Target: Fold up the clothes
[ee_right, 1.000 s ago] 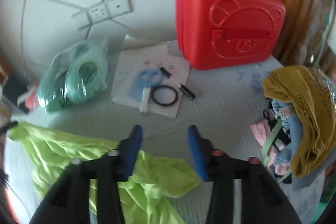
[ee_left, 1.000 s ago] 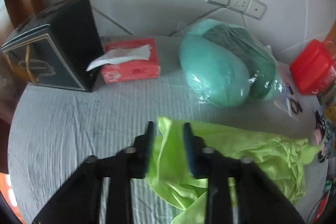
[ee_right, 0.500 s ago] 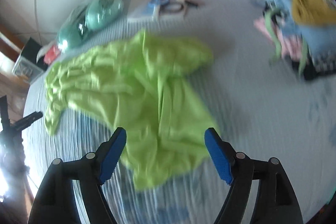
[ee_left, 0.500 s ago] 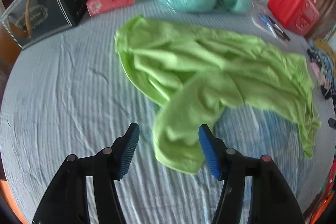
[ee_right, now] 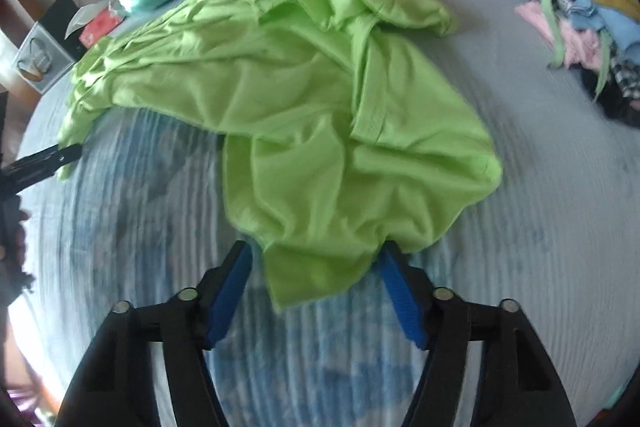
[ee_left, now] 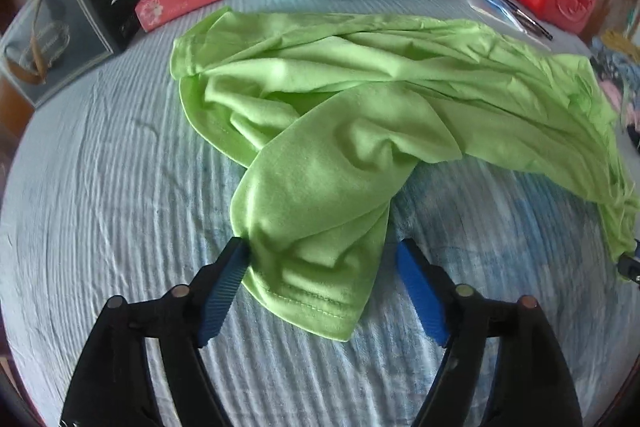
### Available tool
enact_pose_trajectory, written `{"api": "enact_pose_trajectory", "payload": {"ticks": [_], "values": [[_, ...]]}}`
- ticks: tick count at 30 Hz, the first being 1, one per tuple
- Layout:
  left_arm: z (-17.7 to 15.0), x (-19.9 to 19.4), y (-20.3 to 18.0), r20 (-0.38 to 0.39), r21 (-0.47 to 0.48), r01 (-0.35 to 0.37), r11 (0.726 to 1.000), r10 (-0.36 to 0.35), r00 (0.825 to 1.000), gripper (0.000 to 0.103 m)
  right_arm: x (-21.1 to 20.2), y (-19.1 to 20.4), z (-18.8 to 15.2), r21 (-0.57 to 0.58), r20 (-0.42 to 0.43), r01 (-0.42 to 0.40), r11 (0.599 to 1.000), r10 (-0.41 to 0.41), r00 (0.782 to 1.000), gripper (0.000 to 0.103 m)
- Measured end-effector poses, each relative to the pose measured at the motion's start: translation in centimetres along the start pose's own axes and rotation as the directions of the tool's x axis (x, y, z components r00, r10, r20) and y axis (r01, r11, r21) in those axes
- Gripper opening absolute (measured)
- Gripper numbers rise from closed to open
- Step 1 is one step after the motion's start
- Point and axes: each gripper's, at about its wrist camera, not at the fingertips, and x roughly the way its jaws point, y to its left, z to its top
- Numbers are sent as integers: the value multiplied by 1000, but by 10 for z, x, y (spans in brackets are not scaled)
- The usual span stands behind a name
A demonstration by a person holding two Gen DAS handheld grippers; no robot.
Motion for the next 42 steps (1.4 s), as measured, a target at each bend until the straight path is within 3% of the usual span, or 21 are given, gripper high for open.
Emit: {"api": "enact_pose_trajectory", "payload": {"ticks": [1, 2, 3, 4, 5, 7, 10, 15, 21, 24, 28, 30, 35, 36, 39, 40, 42], "values": [[0, 0, 0, 0, 0, -2, 1000, 2, 1000, 77, 0, -1, 1, -3, 9, 24, 1000, -24, 1000, 50], [0, -1, -1, 5, -7, -13, 1000, 13, 1000, 76, 0, -3, 1, 2, 12, 36, 999, -36, 999, 37], [0, -2, -2, 14, -20, -25, 999, 25, 1000, 61, -1, -5, 2, 10, 10, 44, 999, -44, 999, 31], [1, -3, -2, 21, -31, -39, 999, 40, 999, 25, -1, -7, 3, 17, 9, 51, 999, -51, 999, 24], [3, -6, -1, 21, -46, -42, 998, 43, 999, 11, -7, -7, 3, 15, 17, 50, 999, -50, 999, 7], [5, -15, 7, 28, -77, -45, 996, 47, 998, 9, -24, -7, 3, 0, 42, 40, 999, -40, 998, 8], [-1, -52, 26, 101, -91, -84, 992, 93, 991, 9, -49, -7, 4, -24, 80, 26, 999, -24, 997, 6], [-31, -130, 62, 206, -103, -88, 991, 108, 973, 9, -137, -18, -12, -69, 198, -42, 997, 55, 979, 6], [-108, -191, 81, 202, -95, -124, 988, 141, 969, 8, -189, -22, -63, -109, 148, -104, 989, 120, 982, 6], [-147, -188, 91, 116, -115, -161, 980, 175, 978, 8, -183, -26, -93, -88, 33, -159, 983, 163, 986, 6], [-171, -162, 112, -33, -196, -99, 976, 95, 995, 8, -154, -43, -120, 9, -81, -177, 984, 177, 981, 12], [-172, -155, 122, -67, -249, -67, 966, 52, 996, 8, -151, -52, -117, 49, -67, -148, 988, 151, 986, 26], [-128, -155, 115, -17, -248, 10, 969, -15, 1000, 11, -158, -61, -85, 51, 42, -133, 990, 131, 991, 28], [-115, -151, 110, -8, -241, 31, 970, -34, 999, 20, -155, -58, -76, 43, 55, -142, 989, 140, 989, 28], [-81, -142, 94, 26, -228, 89, 969, -85, 996, 73, -143, -40, -46, 19, 89, -181, 983, 178, 980, 28], [-72, -139, 89, 39, -228, 103, 968, -97, 995, 76, -139, -34, -35, 11, 100, -193, 981, 191, 976, 30], [-54, -132, 77, 54, -211, 108, 972, -99, 994, 76, -124, -19, -16, 4, 105, -213, 977, 211, 972, 46]]}}
